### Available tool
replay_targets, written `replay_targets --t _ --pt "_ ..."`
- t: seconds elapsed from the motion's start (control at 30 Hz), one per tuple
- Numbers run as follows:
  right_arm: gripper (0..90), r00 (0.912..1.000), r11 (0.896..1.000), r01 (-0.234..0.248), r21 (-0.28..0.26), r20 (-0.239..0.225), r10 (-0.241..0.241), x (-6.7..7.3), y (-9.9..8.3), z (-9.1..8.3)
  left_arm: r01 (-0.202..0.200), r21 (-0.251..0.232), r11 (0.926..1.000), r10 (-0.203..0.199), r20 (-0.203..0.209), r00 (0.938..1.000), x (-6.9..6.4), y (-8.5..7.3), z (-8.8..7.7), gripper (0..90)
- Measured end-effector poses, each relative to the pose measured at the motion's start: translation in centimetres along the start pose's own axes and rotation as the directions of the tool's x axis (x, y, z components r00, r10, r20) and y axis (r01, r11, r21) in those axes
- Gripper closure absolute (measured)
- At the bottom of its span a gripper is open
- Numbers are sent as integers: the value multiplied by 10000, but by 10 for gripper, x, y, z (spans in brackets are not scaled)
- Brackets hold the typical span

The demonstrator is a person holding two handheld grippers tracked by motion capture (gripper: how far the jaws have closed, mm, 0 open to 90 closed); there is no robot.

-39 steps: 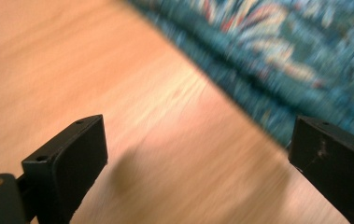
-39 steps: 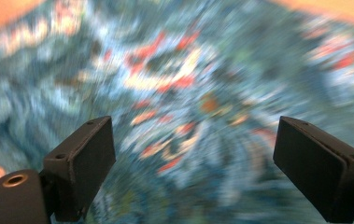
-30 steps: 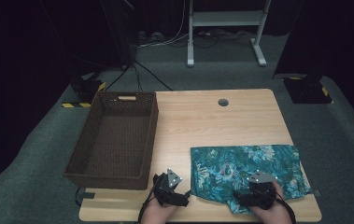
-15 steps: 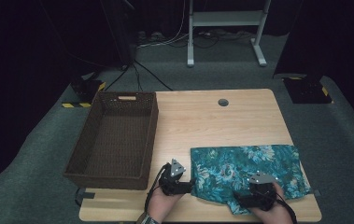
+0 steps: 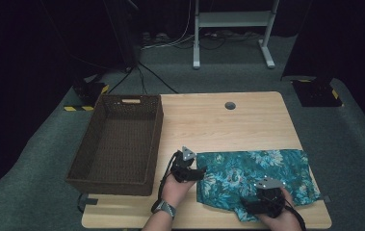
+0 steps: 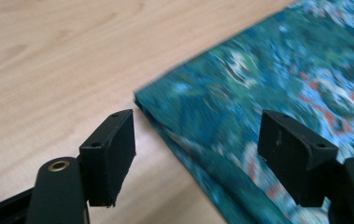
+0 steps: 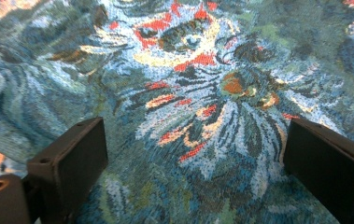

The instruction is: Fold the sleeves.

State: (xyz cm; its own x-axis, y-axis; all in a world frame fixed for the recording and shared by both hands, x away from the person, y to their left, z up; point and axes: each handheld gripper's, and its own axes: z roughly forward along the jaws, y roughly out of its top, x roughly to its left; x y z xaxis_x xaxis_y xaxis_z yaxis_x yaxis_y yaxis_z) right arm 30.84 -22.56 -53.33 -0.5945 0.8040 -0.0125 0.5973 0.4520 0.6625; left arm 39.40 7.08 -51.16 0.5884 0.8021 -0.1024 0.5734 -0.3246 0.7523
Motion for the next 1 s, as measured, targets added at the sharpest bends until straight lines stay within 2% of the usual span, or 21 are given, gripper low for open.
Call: replay_targets --t 0.23,0.3,0.4,0.5,0.57,0.63,0.8,0.87,0.97,1.0 --pt "81 10000 9998 72 -197 -19 -73 3 0 -7 216 -26 9998 -217 -164 9996 8 12 14 303" --pt "82 10000 9998 32 -192 -11 -32 3 0 -7 313 16 9995 -313 -237 9992 9 12 20 311" --pt "83 10000 9998 62 -186 12 -61 3 -1 -8 220 98 9997 -216 -395 9990 10 10 27 343" --pt "85 10000 9998 28 -213 11 -28 4 -3 -9 215 127 9997 -208 -524 9984 11 8 31 357" --pt "87 10000 9998 8 -206 33 -8 4 -4 -10 377 85 9993 -372 -541 9978 12 7 33 361" --pt "88 10000 9998 -10 -216 38 11 4 -5 -11 329 112 9994 -322 -574 9978 12 6 35 375" --pt "94 9999 9996 -82 -273 123 85 5 -8 -14 260 147 9996 -251 -600 9979 10 4 40 444" --pt "96 9997 9995 -175 -272 143 179 5 -11 -16 258 -18 9997 -259 -586 9979 9 3 42 481" --pt "102 9995 9992 -232 -313 216 239 7 -16 -19 159 -157 9998 -171 -816 9965 7 0 42 532" --pt "105 9993 9990 -289 -328 230 297 8 -17 -21 257 -278 9993 -281 -895 9956 7 -1 41 562"
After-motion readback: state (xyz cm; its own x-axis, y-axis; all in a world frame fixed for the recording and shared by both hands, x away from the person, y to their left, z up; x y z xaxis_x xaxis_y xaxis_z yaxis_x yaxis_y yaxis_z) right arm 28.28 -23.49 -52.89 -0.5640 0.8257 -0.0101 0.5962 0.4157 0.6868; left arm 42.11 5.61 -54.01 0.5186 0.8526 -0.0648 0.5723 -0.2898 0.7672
